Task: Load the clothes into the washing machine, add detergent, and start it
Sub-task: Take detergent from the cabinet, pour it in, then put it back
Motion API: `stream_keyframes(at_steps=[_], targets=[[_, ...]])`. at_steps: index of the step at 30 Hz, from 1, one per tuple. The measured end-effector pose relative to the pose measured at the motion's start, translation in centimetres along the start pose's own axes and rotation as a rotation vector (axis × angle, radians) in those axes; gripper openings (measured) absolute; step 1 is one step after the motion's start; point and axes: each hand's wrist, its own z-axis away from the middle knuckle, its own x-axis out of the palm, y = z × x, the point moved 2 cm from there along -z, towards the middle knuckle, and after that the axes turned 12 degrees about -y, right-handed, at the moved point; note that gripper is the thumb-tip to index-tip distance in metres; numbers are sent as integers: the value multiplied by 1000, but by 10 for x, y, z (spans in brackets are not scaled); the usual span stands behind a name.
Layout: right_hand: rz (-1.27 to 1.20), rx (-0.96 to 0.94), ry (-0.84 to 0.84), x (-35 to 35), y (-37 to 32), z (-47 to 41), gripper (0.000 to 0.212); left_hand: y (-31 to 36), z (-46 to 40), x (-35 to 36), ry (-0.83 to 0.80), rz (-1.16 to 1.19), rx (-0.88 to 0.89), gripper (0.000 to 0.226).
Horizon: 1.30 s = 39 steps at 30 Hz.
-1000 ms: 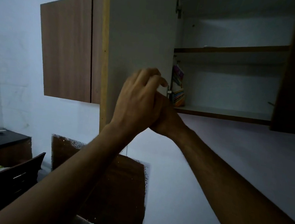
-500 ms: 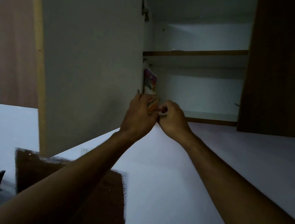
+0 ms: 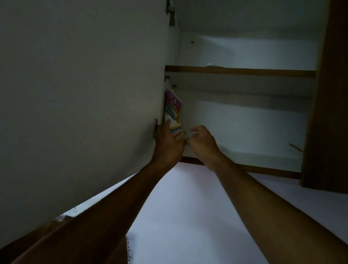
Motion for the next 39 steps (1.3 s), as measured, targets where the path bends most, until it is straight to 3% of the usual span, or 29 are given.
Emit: stream_keyframes(at_steps=[4,7,11,15,18,19,22,26,27,31,33,39], targets=[[-64,121,-44,21,26,-33,43,8,-13,5,25,172,-33,81],[-208,116,-101,42,42,-54,37,9,-20,15,37,155,-65,99],[-199,144,-94,50,55,-96,58,2,-36,16,71,134,-85,75],[-4,183,-133,55,62,-122,80,-8,-46,19,33,128,-112,76],[-163,191,-146,67,102,-166,109,-13,-46,19,31,171,-82,67],[-220,176,-127,70,107,-169,109,-18,-47,20,23,185,-65,68],[-345,105,-73,67,79,-134,76,-29,-46,20,24,194,-40,77],[-535,158,-26,60,58,-118,36,-35,-55,19,-13,325,-81,75],[-537,167,-8,57,57,-119,34,-36,-57,19,-18,356,-81,74],[-104,160,147,39,53,-117,33,-34,-59,18,-61,431,-57,70],[-48,197,224,32,53,-111,35,-36,-61,17,-93,429,-63,65],[-293,250,340,14,57,-88,36,-38,-58,17,-164,234,13,53]])
